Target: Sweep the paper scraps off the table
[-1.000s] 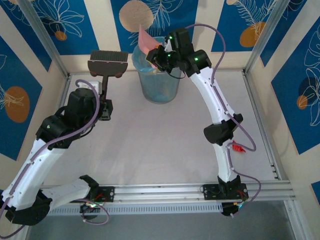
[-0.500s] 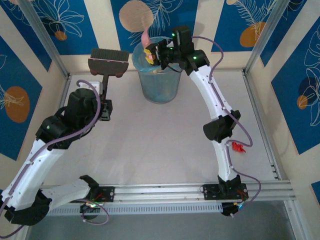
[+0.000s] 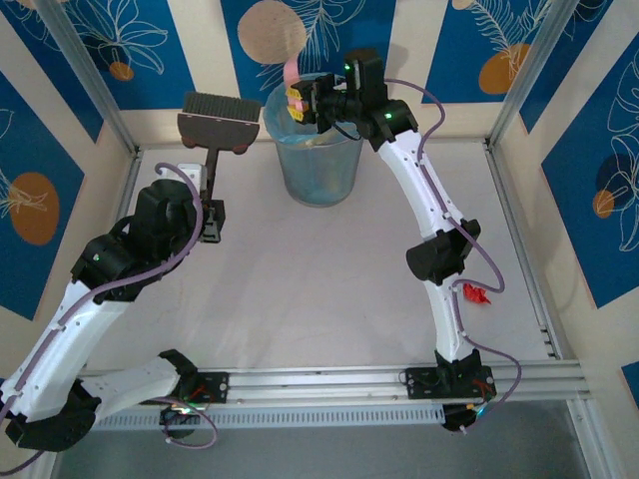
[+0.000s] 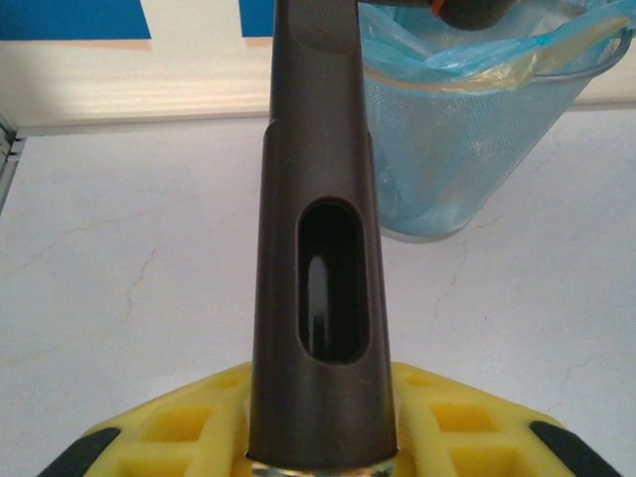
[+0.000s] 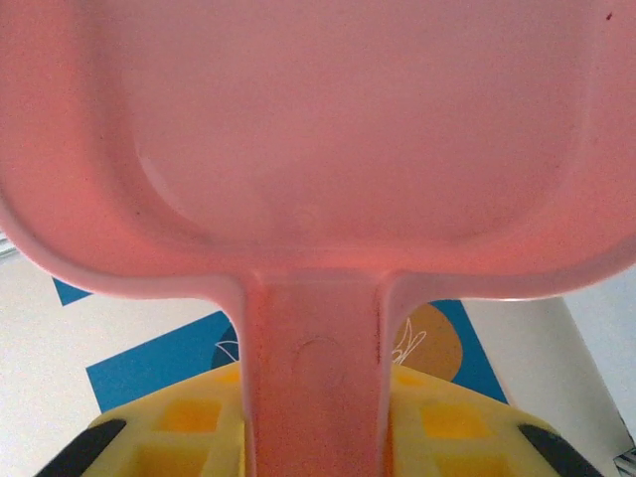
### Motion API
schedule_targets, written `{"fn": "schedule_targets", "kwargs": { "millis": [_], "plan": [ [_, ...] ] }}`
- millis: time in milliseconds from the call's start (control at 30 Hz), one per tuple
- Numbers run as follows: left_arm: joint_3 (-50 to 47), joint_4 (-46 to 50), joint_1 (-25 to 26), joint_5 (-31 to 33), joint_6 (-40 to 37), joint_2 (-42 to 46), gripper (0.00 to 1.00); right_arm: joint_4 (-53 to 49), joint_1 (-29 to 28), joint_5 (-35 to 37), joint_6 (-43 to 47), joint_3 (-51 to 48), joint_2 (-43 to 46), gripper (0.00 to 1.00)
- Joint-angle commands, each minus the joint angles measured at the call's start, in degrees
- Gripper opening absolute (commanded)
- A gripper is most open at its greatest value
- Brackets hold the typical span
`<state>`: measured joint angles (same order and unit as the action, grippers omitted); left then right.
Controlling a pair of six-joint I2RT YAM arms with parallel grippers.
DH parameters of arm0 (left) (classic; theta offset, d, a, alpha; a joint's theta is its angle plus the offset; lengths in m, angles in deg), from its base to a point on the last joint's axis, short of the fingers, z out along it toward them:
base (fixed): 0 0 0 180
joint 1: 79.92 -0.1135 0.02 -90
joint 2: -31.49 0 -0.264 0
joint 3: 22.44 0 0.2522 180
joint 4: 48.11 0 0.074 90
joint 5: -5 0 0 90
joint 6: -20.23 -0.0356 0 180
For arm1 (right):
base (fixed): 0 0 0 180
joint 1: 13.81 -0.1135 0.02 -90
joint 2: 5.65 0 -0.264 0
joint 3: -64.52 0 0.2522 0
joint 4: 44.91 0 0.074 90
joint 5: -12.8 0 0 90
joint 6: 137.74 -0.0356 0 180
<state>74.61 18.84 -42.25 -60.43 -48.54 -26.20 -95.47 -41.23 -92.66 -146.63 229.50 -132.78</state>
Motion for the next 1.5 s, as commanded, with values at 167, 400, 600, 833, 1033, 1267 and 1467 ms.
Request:
{"fn": "schedule_targets", "kwargs": {
  "millis": [167, 400, 600, 833, 1033, 1267, 1467],
  "plan": [
    [0.10, -3.18, 1.44, 2.49, -2.07, 1.51, 0.00, -6.10, -0.40, 3.74, 10.48, -0.17, 7.55, 0.00],
    [0.56, -3.38, 1.95, 2.00, -1.99, 1.08, 0.00, -18.70, 0.10, 12.44, 24.73, -0.87, 15.15, 0.00],
    [0.91, -3.75, 1.98, -0.86, -1.88, 0.49, 0.00, -24.66, 1.70, 26.33, 31.95, -19.87, 32.55, 0.00],
    [1.59, -7.31, 2.05, -11.05, -3.39, -1.66, 0.00, -32.58, 9.54, 33.08, 33.26, -38.75, 50.53, 0.00],
    [2.04, -11.02, 2.16, -21.83, -3.22, -4.57, 0.00, -41.37, 20.82, 25.28, 36.38, -45.18, 56.36, 0.00],
    [0.38, -13.44, 4.79, -32.44, -1.20, -8.76, 0.00, -45.60, 26.57, 21.09, 37.94, -47.03, 59.66, 0.00],
    [1.68, -12.65, 10.34, -35.61, -3.31, -14.30, 0.00, -45.14, 27.42, 26.86, 33.93, -43.79, 63.08, 0.00]
  ]
}}
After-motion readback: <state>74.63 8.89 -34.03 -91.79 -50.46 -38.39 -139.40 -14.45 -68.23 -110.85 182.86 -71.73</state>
